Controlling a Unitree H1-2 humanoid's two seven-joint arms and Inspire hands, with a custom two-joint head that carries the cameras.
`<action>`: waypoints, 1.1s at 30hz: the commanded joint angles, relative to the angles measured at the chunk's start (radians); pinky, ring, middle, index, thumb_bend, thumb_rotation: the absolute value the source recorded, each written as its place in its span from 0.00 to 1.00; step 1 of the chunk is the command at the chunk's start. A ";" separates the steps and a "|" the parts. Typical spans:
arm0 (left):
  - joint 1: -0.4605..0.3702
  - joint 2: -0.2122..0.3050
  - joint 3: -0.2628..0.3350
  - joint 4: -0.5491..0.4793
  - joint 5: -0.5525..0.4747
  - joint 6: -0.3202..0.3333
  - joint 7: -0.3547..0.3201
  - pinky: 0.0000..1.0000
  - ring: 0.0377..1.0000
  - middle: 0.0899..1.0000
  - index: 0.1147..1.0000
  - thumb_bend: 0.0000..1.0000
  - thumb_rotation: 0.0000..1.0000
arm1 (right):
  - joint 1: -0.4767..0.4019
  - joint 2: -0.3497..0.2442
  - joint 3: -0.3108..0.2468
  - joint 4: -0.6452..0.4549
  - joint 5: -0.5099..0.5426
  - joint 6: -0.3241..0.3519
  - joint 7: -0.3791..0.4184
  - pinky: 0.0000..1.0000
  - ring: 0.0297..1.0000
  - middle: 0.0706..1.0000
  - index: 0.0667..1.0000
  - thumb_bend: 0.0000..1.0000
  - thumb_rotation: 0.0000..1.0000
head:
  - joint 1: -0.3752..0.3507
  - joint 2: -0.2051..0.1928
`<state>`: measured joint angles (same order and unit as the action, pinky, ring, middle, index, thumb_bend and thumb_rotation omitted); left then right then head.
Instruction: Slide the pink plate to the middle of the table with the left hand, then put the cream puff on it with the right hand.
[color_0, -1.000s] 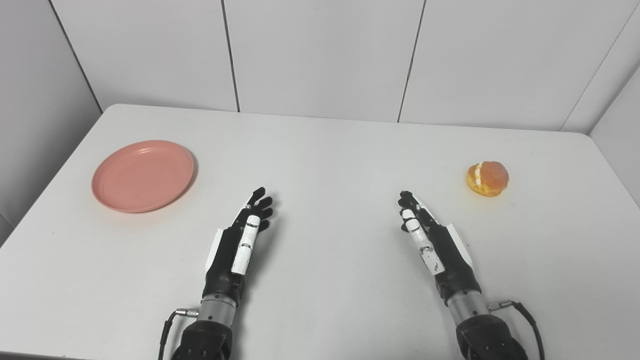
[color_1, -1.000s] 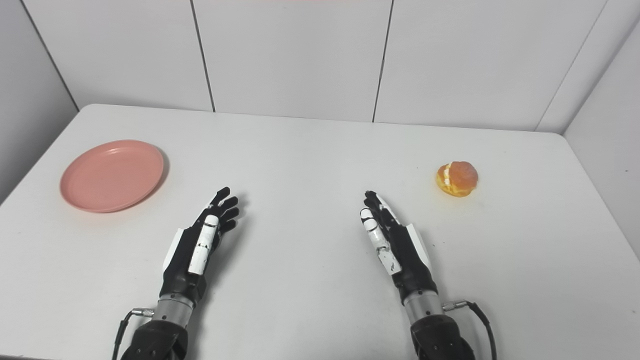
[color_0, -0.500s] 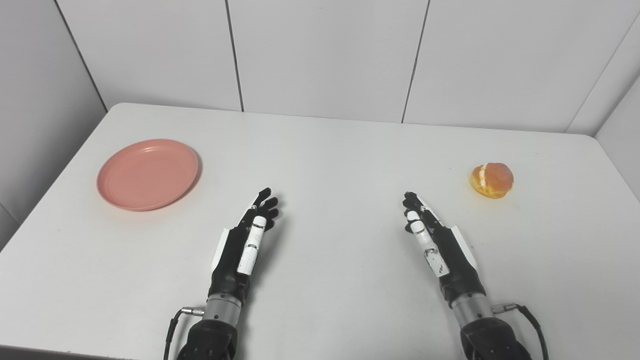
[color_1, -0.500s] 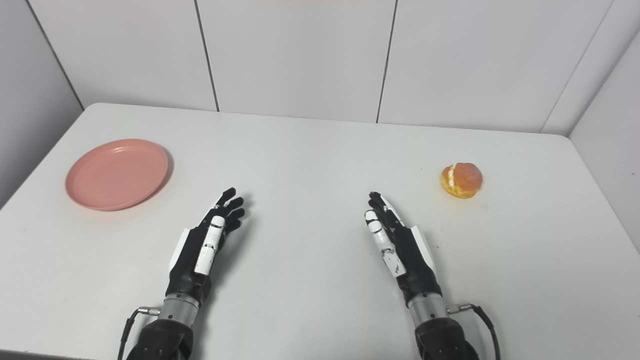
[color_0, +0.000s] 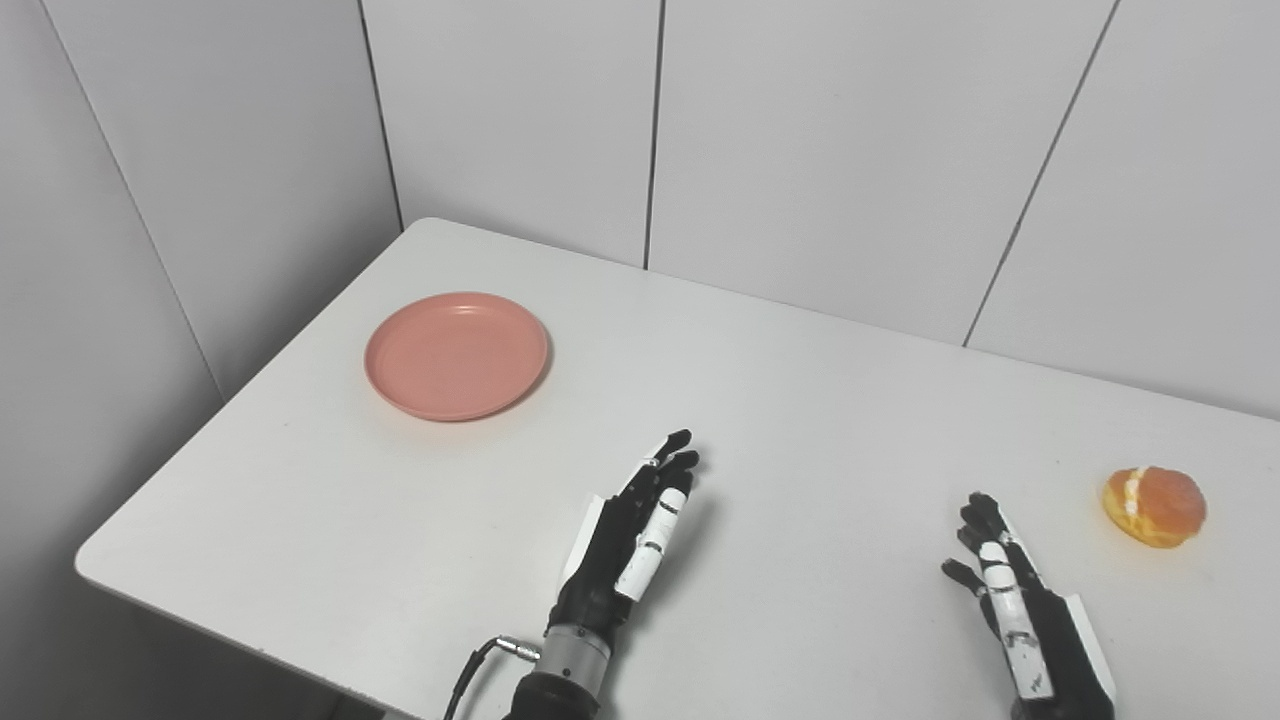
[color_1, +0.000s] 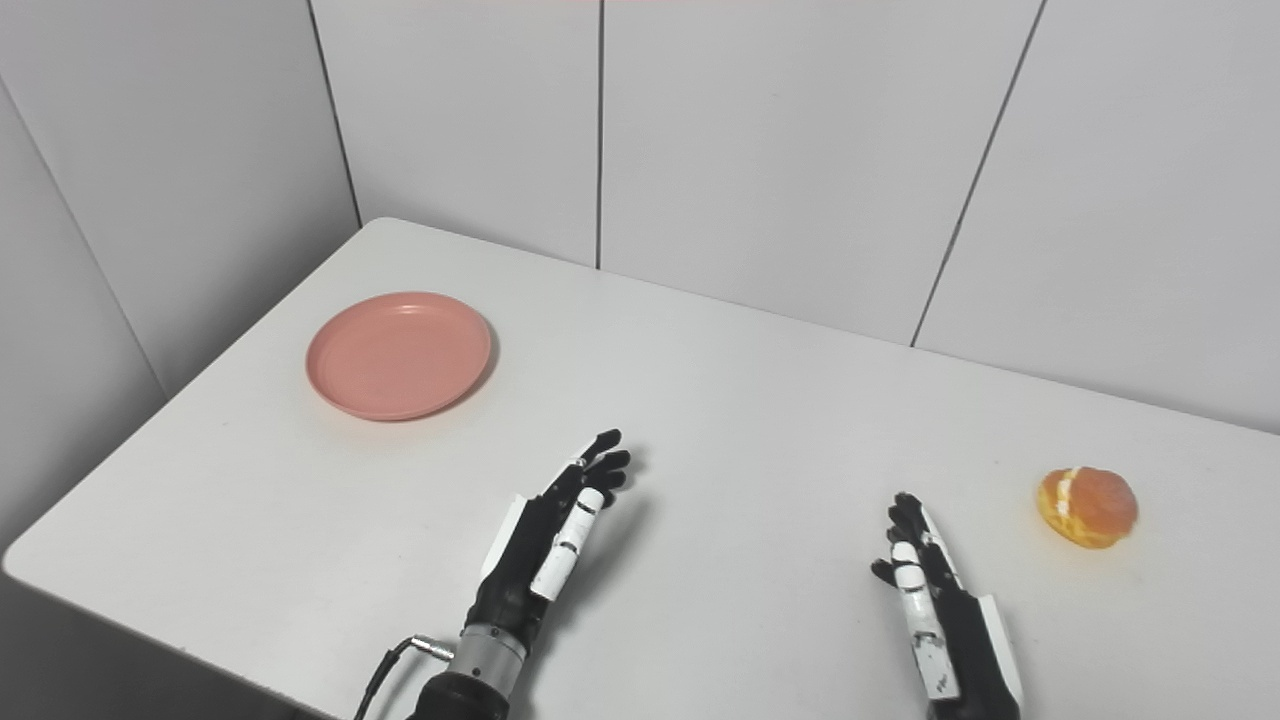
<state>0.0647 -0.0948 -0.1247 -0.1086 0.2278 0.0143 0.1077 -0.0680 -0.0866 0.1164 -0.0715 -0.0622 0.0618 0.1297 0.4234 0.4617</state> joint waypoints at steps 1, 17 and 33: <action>0.000 -0.025 -0.028 0.020 0.016 -0.002 -0.001 0.84 0.86 0.87 0.86 0.48 1.00 | -0.013 -0.005 -0.013 -0.007 0.011 -0.036 -0.001 0.96 0.95 0.95 0.95 0.10 1.00 | -0.001 0.000; -0.007 -0.039 -0.029 0.014 0.019 -0.002 0.001 0.85 0.86 0.87 0.85 0.52 1.00 | -0.015 0.006 -0.010 -0.050 0.008 0.010 -0.001 0.98 0.97 0.96 0.96 0.07 1.00 | 0.012 0.001; -0.042 -0.015 -0.017 -0.141 0.017 0.115 -0.044 0.84 0.88 0.88 0.85 0.47 1.00 | -0.016 0.017 -0.001 -0.079 -0.030 0.032 -0.005 0.94 0.94 0.94 0.94 0.08 1.00 | 0.005 0.027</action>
<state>0.0562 -0.1125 -0.1395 -0.2090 0.2442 0.1170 0.0723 -0.0602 -0.0772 0.1168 -0.1136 -0.0924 0.0858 0.1349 0.4295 0.4878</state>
